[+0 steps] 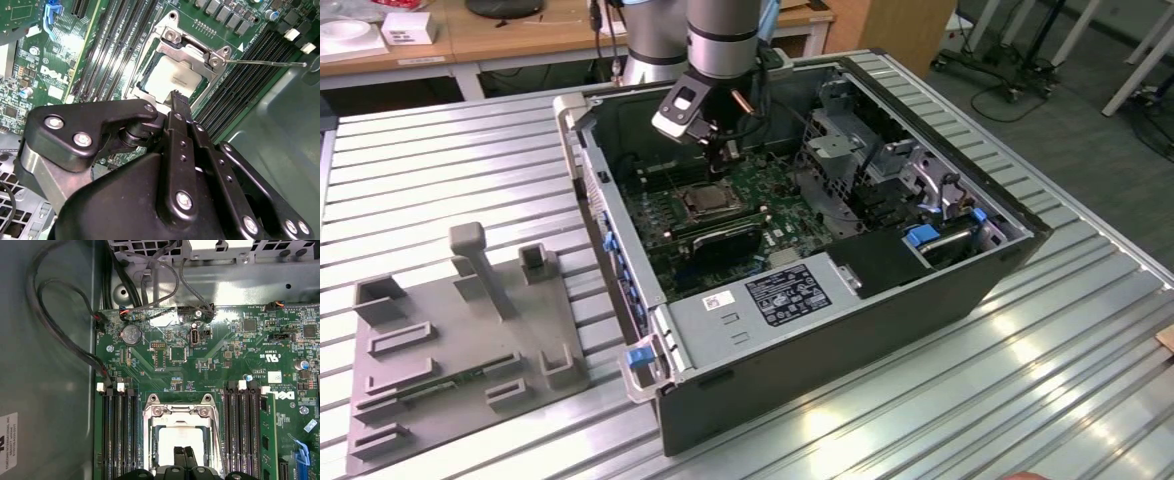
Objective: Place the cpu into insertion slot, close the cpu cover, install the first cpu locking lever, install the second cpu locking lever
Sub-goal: 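Place the cpu into insertion slot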
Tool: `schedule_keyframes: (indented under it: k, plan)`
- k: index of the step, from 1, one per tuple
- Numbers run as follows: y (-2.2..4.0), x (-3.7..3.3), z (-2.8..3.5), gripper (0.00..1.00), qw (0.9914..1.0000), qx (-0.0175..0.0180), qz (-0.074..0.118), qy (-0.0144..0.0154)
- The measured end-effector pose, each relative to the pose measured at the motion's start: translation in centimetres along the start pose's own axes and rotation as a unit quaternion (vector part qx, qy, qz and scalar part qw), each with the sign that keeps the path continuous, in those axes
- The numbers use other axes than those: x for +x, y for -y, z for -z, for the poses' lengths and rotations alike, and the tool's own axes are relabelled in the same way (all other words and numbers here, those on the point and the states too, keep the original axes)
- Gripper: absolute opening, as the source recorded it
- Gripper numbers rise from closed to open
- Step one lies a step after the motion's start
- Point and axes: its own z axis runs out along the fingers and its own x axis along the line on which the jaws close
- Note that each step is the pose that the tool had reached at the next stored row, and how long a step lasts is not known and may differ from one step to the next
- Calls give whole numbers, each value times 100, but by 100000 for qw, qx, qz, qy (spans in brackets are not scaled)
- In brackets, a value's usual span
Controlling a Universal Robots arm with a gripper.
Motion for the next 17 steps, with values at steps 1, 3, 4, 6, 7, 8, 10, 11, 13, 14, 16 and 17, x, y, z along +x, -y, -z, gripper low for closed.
schedule_keyframes:
  k: [1, 3, 4, 6, 7, 8, 10, 11, 13, 14, 16, 17]
  plan:
    - [9, 0, -1, 11, 100000, -2, 3, -5]
    - [10, 1, -1, 11, 100000, 0, 6, 1]
    - [12, 6, -2, 11, 100000, -1, -3, -1]
    - [16, 10, -2, 11, 100000, -2, 2, -3]
    - [15, 10, -3, 11, 100000, -2, 9, 0]
    - [16, 10, -4, 11, 100000, 2, 11, 6]
    - [16, 11, -7, 11, 100000, 1, 5, 3]
    - [16, 14, -9, 11, 100000, -6, -1, -13]
    - [17, 23, -11, 11, 100000, 0, 0, -8]
    - [17, 25, -11, 11, 100000, 1, 3, -6]
    - [17, 28, -12, 11, 100000, 0, 5, -12]
    - [17, 28, -12, 11, 100000, -2, 6, -14]
